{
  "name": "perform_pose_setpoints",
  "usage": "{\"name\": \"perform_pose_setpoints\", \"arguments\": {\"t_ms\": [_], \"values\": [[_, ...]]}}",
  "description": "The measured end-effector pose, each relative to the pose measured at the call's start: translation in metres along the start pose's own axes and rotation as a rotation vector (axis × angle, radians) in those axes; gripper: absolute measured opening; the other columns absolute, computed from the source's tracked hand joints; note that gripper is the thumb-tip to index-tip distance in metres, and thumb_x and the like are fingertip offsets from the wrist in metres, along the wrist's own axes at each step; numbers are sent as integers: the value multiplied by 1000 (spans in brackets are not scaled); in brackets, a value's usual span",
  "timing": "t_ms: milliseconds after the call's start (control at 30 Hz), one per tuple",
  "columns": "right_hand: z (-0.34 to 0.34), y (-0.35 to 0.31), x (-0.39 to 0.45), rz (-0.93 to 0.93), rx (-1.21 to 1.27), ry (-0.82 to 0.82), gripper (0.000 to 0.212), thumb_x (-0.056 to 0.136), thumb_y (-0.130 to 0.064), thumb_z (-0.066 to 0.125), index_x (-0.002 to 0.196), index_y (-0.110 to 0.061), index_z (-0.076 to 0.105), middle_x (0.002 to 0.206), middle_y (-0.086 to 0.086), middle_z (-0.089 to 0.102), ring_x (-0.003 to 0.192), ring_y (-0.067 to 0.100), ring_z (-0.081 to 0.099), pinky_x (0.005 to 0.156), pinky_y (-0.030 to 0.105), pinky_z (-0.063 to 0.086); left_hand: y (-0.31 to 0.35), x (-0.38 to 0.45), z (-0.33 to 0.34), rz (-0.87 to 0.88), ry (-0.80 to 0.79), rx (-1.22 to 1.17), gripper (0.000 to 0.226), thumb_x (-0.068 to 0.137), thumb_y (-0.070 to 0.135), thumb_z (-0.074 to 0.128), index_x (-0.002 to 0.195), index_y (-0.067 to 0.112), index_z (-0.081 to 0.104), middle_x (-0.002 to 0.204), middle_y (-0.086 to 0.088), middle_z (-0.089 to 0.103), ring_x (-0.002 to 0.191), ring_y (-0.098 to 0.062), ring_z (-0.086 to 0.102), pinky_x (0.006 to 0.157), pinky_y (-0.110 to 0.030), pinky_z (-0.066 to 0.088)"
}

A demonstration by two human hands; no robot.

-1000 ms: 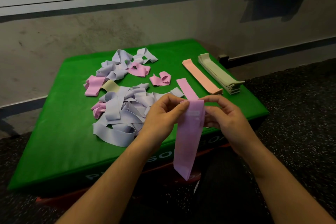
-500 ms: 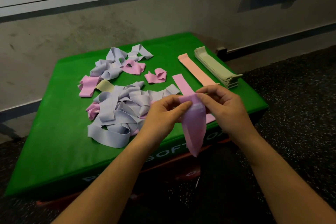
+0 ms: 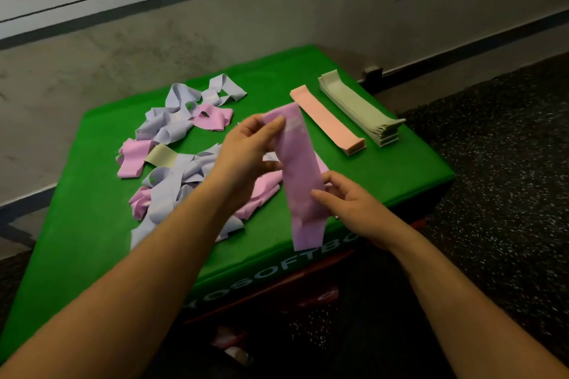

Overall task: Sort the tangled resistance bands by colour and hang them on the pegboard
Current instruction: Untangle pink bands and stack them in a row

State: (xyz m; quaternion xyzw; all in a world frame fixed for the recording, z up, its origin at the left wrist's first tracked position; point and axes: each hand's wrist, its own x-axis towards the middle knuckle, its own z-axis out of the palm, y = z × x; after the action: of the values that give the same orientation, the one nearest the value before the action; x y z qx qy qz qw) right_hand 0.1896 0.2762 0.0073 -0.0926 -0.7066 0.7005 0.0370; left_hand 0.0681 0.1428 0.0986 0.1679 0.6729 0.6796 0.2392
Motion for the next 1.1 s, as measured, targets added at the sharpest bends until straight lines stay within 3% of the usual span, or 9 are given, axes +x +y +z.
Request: {"name": "perform_pose_setpoints", "arguments": {"t_ms": [133,300,400,500,633,800,933,1000,1100], "values": [[-9,14,11,42,23,1,16,98,-3,55,114,-5,53,103,11,71,90,17,67,83,34,53,13,31,2,-25,11,-100,12,99,23,58,107,19,65,84,5,68,68,-6,61,54,-20,51],[-25,25,16,96,0,66,19,99,-17,58,115,-24,55,100,-6,72,89,7,69,80,26,52,14,72,5,-87,96,-176,9,99,23,57,103,21,65,70,11,66,54,-1,59,50,-15,49],[-35,32,17,128,-37,144,33,100,-16,54,128,-30,43,93,-6,70,77,11,68,71,29,53,6,99,1,-113,132,-140,8,100,23,57,103,22,64,78,8,67,59,-4,62,52,-18,51],[-43,38,18,114,-66,205,38,97,-17,58,123,-37,40,95,5,73,79,25,72,70,39,57,-9,128,-5,-158,179,-83,8,100,21,57,105,18,62,89,1,68,69,-10,64,55,-22,54],[-50,50,25,93,-148,240,26,90,-22,70,107,-32,53,72,2,68,60,13,61,55,30,45,-34,159,-4,-214,202,-35,11,100,18,57,111,16,60,88,-1,65,73,-14,63,58,-22,55],[-56,66,37,50,-515,175,6,87,-31,73,91,-29,69,85,-14,69,78,10,63,74,37,56,-77,189,0,-245,193,119,12,100,11,55,111,13,58,91,-3,61,72,-14,61,54,-23,55],[-67,70,37,-60,-809,91,16,91,-39,66,99,-27,72,97,-12,71,88,8,62,79,35,53,-106,210,3,-205,178,304,22,98,10,58,119,6,60,104,-12,61,79,-18,61,54,-23,55],[-74,73,34,-131,-841,25,23,90,-45,65,102,-27,71,97,-12,67,88,7,59,79,34,52,-117,215,2,-151,163,444,22,97,13,61,119,8,60,105,-10,62,79,-16,61,61,-25,56],[-88,76,29,-135,-805,-128,34,85,-49,66,113,-29,68,101,-18,58,94,-2,56,83,20,49,-130,219,-2,-111,169,563,19,96,19,62,115,17,59,98,0,61,77,-9,58,62,-20,49]]}}
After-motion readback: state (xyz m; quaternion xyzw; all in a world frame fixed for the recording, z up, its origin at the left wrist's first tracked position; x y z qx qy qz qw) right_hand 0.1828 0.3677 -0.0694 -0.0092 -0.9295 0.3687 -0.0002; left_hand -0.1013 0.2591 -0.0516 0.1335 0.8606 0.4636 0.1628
